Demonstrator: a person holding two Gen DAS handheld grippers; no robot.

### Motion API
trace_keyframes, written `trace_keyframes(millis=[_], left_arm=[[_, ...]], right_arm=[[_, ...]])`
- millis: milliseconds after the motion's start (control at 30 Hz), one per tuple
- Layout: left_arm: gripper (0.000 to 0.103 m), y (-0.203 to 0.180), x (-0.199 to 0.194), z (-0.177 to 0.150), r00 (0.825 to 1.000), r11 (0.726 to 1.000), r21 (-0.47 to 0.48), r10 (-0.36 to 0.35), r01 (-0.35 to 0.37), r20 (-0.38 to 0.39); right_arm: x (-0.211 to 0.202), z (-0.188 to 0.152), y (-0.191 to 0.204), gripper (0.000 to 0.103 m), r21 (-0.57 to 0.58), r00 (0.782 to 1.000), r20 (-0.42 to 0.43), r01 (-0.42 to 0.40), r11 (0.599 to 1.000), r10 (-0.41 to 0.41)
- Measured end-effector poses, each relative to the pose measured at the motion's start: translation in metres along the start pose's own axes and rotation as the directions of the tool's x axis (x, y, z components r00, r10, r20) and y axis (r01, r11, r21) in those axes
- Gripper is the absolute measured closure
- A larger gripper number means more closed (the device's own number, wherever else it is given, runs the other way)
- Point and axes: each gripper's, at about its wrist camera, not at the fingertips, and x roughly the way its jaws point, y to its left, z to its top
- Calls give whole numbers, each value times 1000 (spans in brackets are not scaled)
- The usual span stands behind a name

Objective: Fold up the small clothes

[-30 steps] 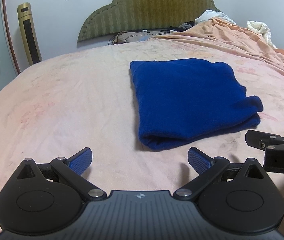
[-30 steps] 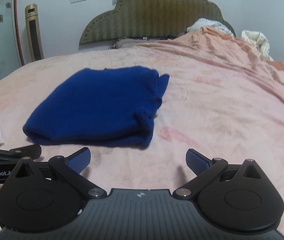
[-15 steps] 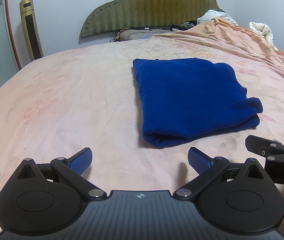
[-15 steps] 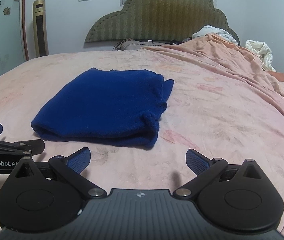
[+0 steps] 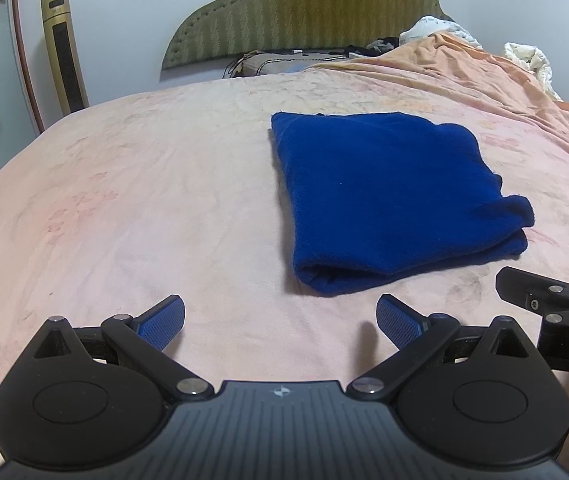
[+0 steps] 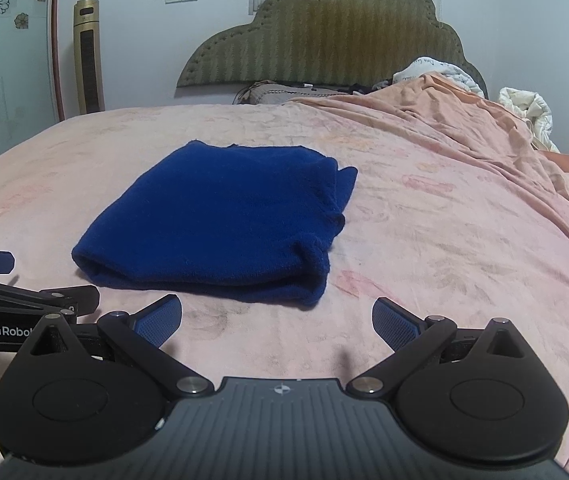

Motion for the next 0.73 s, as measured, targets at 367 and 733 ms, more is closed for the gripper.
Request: trace_keyframes(millis=[367, 733], left_arm=[[0, -1, -1, 0, 1000, 1000, 12, -1, 1, -1], [0, 3, 1, 5, 1000, 1000, 26, 0, 0, 11]], right_arm=[[-1, -1, 0, 0, -1, 1000, -6, -5, 1000, 5], [2, 1, -5, 0, 15, 1000, -8, -28, 999, 28]])
